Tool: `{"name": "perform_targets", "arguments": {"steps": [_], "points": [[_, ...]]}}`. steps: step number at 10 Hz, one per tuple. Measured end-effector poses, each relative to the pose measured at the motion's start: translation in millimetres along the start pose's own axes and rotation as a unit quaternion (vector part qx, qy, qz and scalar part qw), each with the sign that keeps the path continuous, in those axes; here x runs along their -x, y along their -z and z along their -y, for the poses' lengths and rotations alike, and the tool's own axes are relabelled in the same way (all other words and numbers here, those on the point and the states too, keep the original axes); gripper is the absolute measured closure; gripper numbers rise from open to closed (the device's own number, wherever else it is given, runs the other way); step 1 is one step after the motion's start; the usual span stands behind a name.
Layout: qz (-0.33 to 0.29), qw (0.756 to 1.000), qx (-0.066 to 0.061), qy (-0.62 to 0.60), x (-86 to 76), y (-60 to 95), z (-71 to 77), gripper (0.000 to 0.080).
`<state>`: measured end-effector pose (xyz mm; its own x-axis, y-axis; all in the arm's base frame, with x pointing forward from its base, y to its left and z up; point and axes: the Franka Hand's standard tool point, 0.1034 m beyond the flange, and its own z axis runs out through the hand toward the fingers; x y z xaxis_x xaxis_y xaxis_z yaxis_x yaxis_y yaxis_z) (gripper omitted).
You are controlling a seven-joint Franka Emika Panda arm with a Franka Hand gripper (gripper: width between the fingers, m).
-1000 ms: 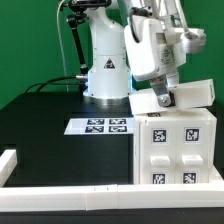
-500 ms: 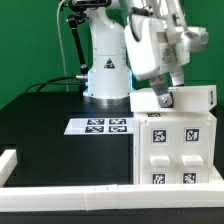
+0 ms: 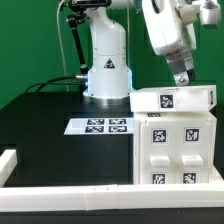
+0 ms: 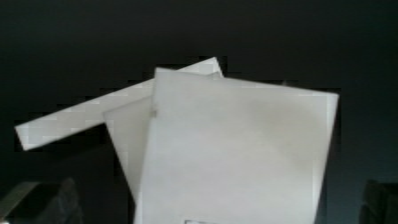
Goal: Assemble cabinet
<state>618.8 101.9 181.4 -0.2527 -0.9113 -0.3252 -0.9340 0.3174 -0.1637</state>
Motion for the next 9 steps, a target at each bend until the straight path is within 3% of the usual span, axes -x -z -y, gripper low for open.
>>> {"name": "perform_targets", "arguments": {"steps": [2,6,9], "points": [[-0.002,1.000,0.003,0.027,-0.7,-1.2,-0.9,0.0002],[0.006,0.951,0.030,0.308,-5.1,2.3,-1.5,0.0002],[0.007,0.916,0.029,0.400,-5.4,2.5,-0.2,0.0002]]}}
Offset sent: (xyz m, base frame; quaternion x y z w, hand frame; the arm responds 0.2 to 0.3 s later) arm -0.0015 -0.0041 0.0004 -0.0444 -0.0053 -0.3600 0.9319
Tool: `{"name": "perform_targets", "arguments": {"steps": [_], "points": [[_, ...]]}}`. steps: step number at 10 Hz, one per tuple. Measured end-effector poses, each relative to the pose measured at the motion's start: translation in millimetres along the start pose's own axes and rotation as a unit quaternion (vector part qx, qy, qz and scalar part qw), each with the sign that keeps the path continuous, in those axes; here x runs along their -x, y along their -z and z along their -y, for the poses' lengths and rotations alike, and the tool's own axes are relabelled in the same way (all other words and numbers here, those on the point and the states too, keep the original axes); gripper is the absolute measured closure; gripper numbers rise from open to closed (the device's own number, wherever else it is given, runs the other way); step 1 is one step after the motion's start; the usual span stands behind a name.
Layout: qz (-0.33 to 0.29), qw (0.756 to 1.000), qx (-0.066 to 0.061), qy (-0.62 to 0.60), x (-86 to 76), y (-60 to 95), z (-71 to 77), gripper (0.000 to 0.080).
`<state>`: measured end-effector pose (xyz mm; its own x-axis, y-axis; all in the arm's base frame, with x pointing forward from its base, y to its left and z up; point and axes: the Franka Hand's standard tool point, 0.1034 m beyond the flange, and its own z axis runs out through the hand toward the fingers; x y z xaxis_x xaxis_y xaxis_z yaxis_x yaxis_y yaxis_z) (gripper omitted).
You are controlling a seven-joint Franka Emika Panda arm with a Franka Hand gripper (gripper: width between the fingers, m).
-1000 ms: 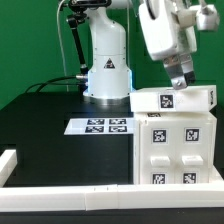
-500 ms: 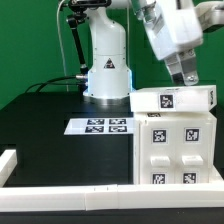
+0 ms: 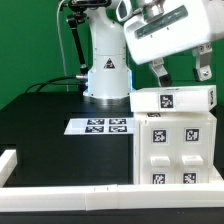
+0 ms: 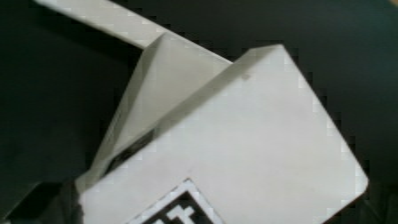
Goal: Assemble cabinet
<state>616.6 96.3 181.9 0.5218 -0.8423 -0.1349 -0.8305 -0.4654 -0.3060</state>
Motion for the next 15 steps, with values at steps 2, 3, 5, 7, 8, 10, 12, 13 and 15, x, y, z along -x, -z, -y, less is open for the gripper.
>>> {"name": "perform_targets", "arguments": {"steps": [2,3,5,7,8,10,12,13,15], "points": [[-0.002,0.997,0.005,0.079,0.6,-0.2,-0.3,0.0002],[-0.004,0.987,0.018,0.161,2.6,-0.2,-0.4,0.0002],[-0.001,0.961,0.030,0.274,1.5,-0.1,-1.7,0.0002],[0.009,0.915,0.044,0.400,-0.8,1.3,-1.1,0.0002],[0.009,0.902,0.043,0.430,-2.6,2.5,0.2,0.0002],[0.012,0.869,0.043,0.492,-3.6,2.4,-0.3,0.0002],[0.011,0.807,0.049,0.589,-4.8,2.2,0.2,0.0002],[0.012,0.770,0.057,0.635,-4.5,1.1,-0.5,0.0002],[0.011,0.701,0.065,0.710,-4.8,-0.5,-0.8,0.0002]]}}
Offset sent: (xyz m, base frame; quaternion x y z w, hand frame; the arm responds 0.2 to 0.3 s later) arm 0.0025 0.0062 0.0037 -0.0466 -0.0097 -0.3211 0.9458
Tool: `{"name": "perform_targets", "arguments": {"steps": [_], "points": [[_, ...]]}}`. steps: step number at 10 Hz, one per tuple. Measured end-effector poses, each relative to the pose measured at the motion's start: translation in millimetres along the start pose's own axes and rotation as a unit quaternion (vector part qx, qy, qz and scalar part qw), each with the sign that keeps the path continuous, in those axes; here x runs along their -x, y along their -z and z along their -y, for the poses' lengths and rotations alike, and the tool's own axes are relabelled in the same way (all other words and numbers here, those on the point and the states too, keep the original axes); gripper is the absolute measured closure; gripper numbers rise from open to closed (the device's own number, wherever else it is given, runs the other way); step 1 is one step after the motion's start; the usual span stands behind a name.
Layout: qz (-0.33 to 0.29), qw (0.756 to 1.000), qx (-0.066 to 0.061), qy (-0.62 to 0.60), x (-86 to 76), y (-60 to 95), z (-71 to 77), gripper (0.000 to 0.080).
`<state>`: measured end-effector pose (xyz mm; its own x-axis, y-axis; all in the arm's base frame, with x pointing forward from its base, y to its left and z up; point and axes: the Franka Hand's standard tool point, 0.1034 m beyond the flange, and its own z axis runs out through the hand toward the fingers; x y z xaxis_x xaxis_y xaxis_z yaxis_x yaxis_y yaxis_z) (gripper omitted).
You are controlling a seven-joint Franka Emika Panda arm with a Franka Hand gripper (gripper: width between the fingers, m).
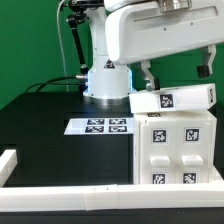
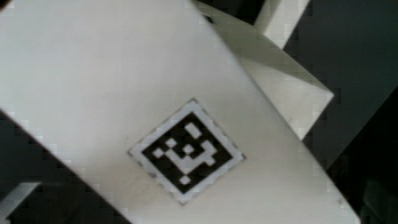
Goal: Assemble cabinet
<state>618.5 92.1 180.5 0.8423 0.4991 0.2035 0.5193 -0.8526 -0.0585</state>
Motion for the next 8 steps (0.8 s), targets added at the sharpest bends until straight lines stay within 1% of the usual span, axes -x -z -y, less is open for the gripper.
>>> {"name": "perform_targets", "arguments": {"steps": [2,3,5,7,8], "points": [[0.006,0.996,0.001,0.085,3.6,-4.5,-2.6,0.0002],[0.008,0.995,0.000,0.099,4.7,-7.0,-2.7,0.0002],[0.017,0.983,-0.001,0.183,9.4,-14.4,-4.7,0.0002],[0.019,0.982,-0.002,0.186,11.3,-17.5,-5.2,0.0002],[0.019,0.982,-0.002,0.185,11.5,-17.7,-5.5,0.0133]]}}
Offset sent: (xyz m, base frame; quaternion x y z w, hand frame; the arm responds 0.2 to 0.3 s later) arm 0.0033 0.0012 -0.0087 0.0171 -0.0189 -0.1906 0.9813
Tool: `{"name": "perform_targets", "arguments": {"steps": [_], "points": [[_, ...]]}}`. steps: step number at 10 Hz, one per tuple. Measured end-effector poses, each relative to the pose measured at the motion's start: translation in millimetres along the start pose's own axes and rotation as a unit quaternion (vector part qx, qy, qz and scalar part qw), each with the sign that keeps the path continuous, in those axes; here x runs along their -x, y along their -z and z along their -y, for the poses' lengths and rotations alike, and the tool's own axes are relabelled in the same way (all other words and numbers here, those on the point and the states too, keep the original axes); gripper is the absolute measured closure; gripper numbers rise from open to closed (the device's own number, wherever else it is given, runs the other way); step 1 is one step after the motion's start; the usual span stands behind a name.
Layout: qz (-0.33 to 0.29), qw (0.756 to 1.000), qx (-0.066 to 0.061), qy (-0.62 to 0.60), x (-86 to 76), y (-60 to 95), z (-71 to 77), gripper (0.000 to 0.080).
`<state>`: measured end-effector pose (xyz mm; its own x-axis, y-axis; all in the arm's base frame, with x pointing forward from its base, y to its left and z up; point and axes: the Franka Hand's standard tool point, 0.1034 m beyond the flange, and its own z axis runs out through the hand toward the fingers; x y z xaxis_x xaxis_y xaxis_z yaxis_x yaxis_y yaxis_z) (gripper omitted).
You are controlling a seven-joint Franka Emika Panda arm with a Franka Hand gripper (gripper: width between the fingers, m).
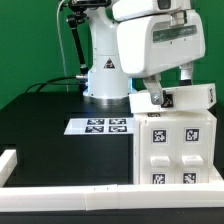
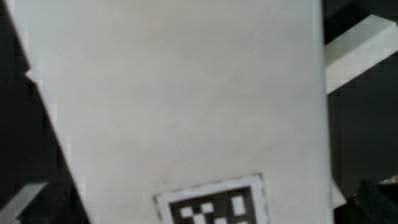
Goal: Assemble cabinet
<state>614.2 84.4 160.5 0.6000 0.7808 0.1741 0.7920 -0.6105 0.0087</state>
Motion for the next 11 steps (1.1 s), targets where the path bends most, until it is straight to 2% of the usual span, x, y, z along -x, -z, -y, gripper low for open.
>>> {"name": "perform_targets", "arguments": {"steps": [1,2,5,6,9,11], "points": [[0.000,1.000,0.000,0.000,0.3,-0.1,-0.2,0.0133],[0.000,1.000,0.000,0.000,0.4,-0.2,-0.3,0.0248],[-0.001,1.000,0.000,-0.024,0.6,-0.2,-0.4,0.0246],[-0.002,0.998,0.001,-0.070,1.0,-0.4,-0.5,0.0246],[-0.005,0.968,0.000,-0.249,1.0,-0.9,-0.2,0.0245],[-0.007,0.931,-0.001,-0.366,-0.4,-1.1,0.6,0.0245]]}}
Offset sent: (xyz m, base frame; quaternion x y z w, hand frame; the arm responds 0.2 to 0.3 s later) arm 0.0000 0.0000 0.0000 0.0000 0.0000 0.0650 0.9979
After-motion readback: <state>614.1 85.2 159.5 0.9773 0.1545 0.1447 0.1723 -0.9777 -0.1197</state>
